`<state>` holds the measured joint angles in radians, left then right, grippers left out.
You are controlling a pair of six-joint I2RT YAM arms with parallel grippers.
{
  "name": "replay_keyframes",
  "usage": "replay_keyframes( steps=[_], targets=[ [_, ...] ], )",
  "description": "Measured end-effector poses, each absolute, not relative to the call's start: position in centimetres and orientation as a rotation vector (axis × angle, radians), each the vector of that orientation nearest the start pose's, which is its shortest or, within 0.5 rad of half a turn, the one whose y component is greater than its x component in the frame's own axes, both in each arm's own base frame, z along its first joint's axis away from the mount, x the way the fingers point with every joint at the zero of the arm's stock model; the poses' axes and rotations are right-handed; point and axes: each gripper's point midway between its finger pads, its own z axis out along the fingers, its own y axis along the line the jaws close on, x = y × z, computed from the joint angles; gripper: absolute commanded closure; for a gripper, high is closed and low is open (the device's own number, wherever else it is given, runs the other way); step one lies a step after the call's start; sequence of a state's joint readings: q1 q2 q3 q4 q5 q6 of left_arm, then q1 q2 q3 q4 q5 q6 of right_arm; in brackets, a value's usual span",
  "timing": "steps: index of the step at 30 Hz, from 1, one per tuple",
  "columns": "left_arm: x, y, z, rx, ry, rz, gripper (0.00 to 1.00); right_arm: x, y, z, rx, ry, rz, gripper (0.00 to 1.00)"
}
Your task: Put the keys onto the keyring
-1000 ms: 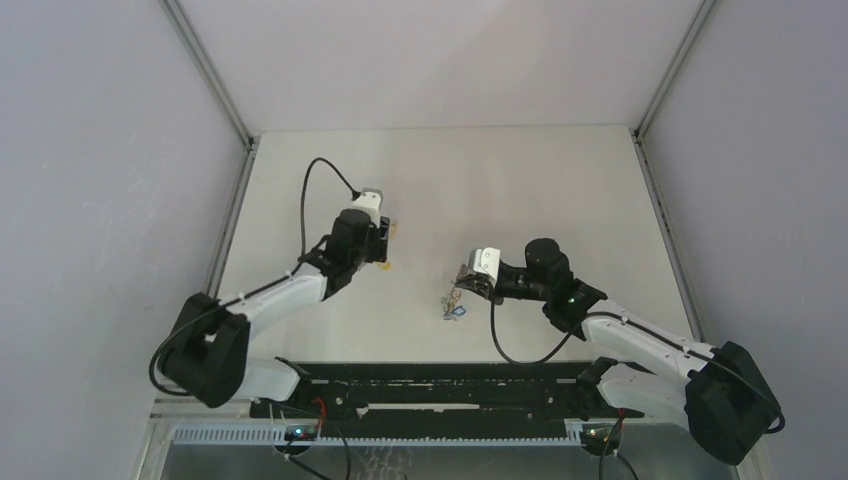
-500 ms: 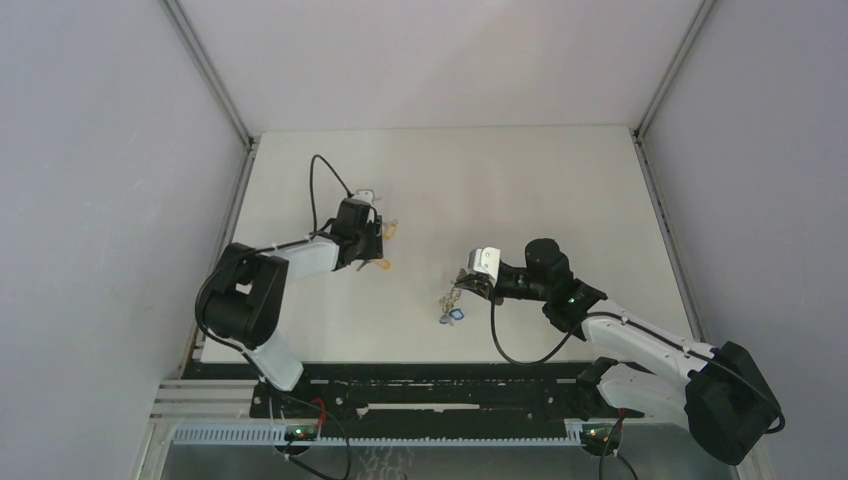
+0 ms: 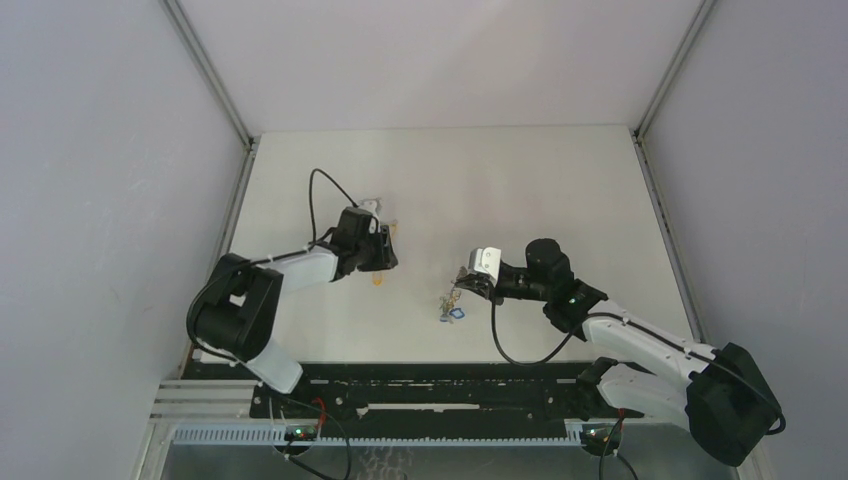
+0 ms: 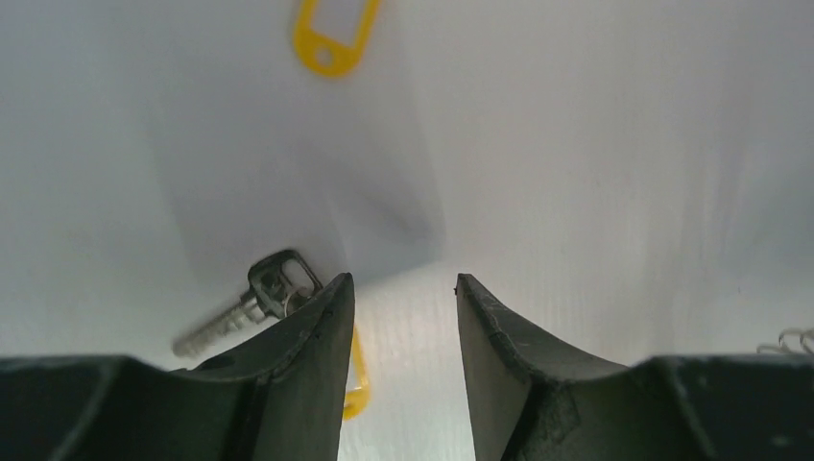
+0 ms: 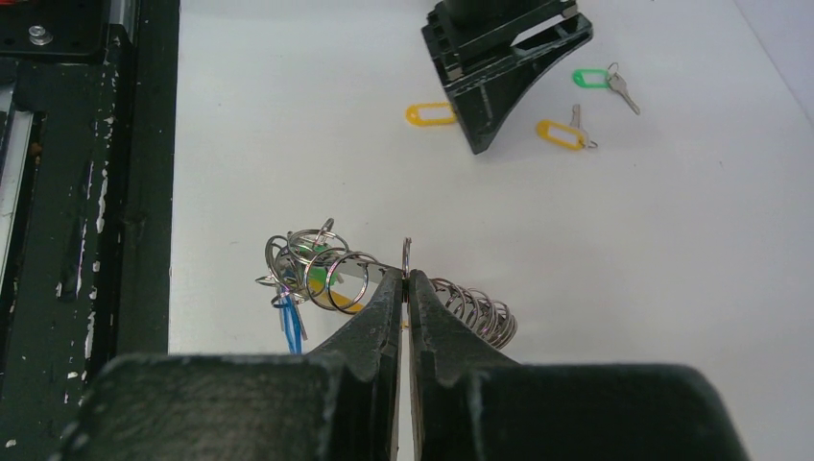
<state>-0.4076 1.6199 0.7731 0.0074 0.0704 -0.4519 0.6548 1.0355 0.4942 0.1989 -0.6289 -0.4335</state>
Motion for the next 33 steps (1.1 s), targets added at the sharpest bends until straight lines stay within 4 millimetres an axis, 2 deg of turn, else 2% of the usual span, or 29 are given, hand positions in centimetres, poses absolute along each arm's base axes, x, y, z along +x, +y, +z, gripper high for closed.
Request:
replay_keyframes(
  steps=[5,8,11,18,33],
  targets=[
    [31.0,-17.9,3.5,0.022,2.501,-0.461,0.50,20.5,26.9,15.6,-1.331,1.369,0.747,1.00],
    [30.7,-16.9,5.0,0.027,2.481,-0.402,0.50,20.5,26.9,15.6,-1.330,1.368,0.747,1.00],
    [30.7,-16.0,5.6,0.015,2.470,-0.351,0.51,20.5,26.9,15.6,-1.330,1.368,0.747,1.00],
    [30.7,-15.1,4.8,-0.031,2.495,-0.301,0.63,20.4,26.9,15.6,-1.330,1.367,0.748,1.00],
    [32.6,-13.8,2.7,-0.164,2.500,-0.281,0.77,20.4,27.0,15.7,-1.333,1.365,0.752,1.00]
  ],
)
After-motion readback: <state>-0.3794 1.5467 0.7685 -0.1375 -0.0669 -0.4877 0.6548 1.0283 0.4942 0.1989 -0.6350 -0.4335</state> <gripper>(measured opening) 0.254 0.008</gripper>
